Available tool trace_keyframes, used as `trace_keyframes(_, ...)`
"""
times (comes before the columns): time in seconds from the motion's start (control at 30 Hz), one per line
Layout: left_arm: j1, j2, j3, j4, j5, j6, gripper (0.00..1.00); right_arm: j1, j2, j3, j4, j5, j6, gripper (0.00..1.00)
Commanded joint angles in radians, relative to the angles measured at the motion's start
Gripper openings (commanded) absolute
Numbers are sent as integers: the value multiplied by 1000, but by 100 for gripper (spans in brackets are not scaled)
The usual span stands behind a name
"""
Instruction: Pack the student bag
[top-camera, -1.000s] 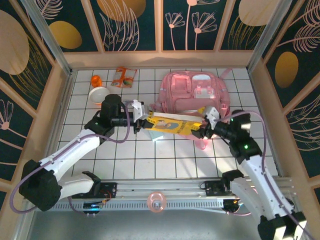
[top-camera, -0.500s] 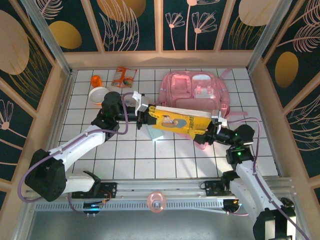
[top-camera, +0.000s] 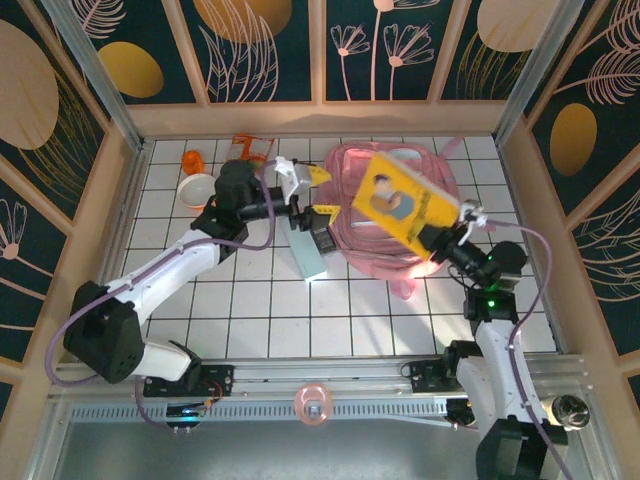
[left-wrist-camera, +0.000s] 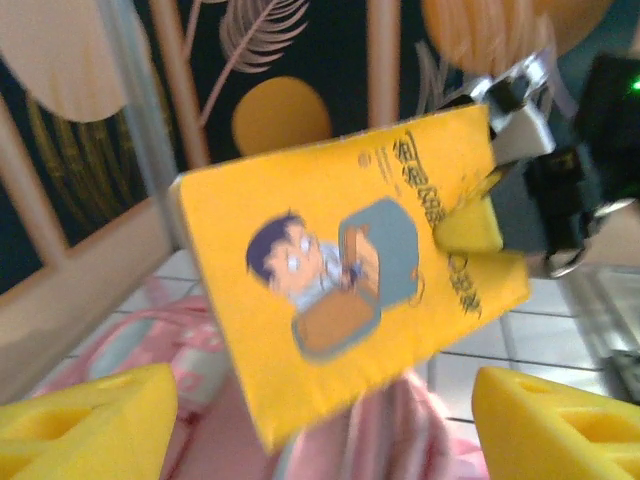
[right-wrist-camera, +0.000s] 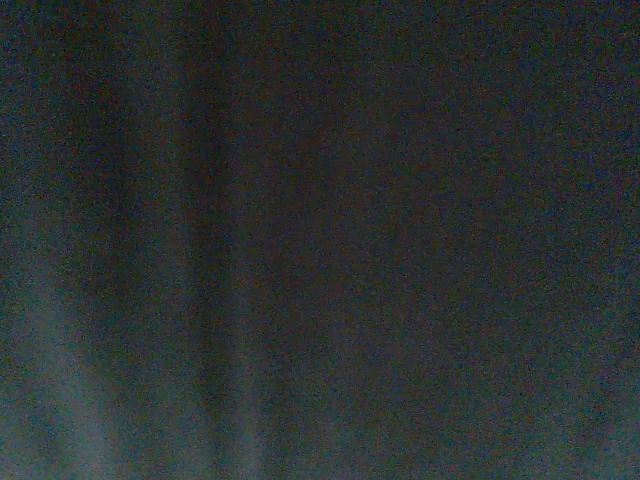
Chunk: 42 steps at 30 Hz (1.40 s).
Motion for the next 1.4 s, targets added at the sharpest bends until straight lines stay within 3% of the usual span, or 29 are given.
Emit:
trace_keyframes(0.0, -53, 61, 53, -171, -157, 273, 80, -70, -12, 134, -308, 257, 49, 0)
trace_keyframes(0.17, -148, 203, 138, -284, -241, 492, 83, -92, -26, 210, -520, 411, -13, 0)
trace_keyframes(0.37, -233, 395, 261, -339, -316, 590, 87, -91, -91, 221, -647, 582, -9, 0)
trace_keyframes(0.6, -268, 555, 403, -397, -336, 626, 90, -92, -120, 208, -674, 582, -4, 0)
trace_keyframes(0.8, -272, 647, 464, -341, -402, 560, 91, -92, -121, 215, -686, 546, -12, 0)
trace_keyframes(1.17, -272, 779, 583, -519, -414, 631, 93, -92, -116, 219, -691, 521, -20, 0)
trace_keyframes(1.27, -272, 816, 602, -516, -459, 629, 84, -92, -113, 215, -689, 508, -16, 0)
trace_keyframes(1.37, -271, 803, 585, -510, -466, 632, 56, -91, -114, 214, -697, 504, -18, 0)
